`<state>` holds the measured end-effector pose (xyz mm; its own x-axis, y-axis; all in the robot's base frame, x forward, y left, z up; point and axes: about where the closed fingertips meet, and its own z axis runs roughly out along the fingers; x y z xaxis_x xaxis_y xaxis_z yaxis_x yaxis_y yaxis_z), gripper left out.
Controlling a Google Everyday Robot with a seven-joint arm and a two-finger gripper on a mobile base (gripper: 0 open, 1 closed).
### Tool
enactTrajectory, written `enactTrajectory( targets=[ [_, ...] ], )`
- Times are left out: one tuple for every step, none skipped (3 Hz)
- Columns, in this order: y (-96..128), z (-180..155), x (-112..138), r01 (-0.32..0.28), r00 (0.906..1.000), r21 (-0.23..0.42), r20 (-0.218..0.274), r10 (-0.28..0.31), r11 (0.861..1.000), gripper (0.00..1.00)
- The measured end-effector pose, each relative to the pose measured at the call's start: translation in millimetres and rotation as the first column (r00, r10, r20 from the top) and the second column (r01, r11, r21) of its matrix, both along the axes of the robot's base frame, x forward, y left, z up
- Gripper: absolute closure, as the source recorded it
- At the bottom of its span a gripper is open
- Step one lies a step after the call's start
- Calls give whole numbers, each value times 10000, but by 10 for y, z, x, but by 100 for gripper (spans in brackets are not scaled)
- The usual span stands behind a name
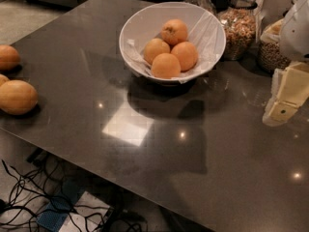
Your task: Pick orange from white bowl
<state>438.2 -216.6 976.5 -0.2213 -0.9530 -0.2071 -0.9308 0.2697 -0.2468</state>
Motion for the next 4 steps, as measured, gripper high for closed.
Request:
enactTrajectory(
  targets=[
    [0,0,0,0,10000,1,1,0,10000,0],
    [60,-15,49,228,9994,376,237,-237,9990,0],
    [199,-88,219,691,9962,1119,460,-746,9913,0],
    [332,-82,390,763,9936,1797,689,-899,9808,0]
  ],
)
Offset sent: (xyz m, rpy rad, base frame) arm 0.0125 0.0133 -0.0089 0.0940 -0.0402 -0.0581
